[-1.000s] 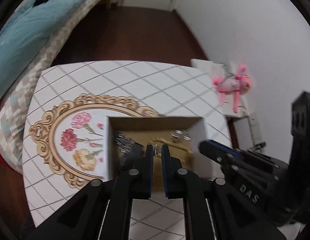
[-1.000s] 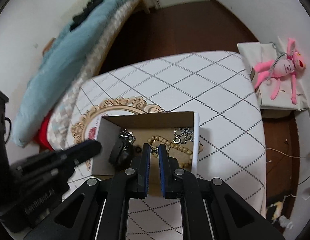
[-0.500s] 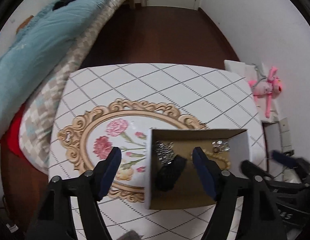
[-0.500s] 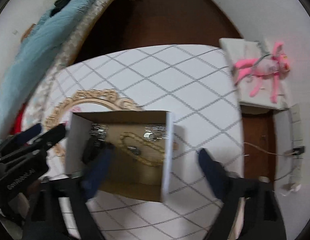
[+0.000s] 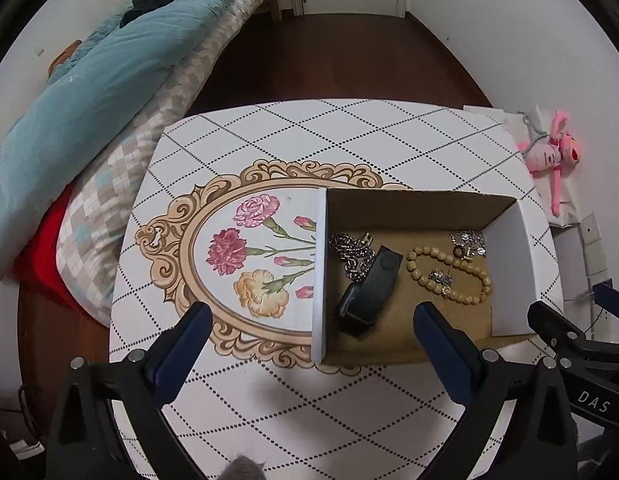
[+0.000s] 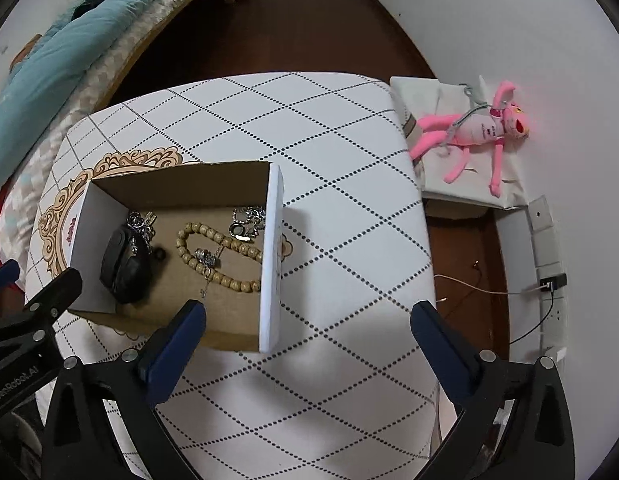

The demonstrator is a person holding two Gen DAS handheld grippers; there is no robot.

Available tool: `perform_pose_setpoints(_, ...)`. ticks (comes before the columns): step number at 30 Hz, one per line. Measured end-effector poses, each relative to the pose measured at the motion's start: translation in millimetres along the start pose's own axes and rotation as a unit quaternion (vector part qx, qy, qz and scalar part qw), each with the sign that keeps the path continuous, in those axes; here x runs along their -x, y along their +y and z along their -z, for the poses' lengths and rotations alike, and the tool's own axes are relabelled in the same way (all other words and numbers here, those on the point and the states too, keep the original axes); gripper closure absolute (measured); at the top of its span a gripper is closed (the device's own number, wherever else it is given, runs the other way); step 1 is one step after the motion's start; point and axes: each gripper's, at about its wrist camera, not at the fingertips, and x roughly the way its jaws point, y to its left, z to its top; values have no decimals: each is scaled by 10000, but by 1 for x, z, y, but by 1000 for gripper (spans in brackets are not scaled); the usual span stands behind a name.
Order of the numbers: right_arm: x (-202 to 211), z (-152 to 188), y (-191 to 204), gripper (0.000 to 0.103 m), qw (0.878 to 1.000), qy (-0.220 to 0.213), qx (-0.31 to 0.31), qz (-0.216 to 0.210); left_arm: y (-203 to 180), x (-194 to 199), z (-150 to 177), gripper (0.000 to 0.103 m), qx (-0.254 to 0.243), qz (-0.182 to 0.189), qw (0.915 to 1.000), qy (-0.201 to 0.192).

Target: Organize jewelry

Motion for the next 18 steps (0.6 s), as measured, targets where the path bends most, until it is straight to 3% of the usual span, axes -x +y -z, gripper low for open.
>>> perform_pose_setpoints(9,60,34,-6,0,9984,-546,-94,-68,11,61,34,0,128,28,9987,-490)
perform_pose_setpoints(18,153,78,-11,0,9905,-1351,-200,-174,23,148,67,0,294,80,9928,-1160)
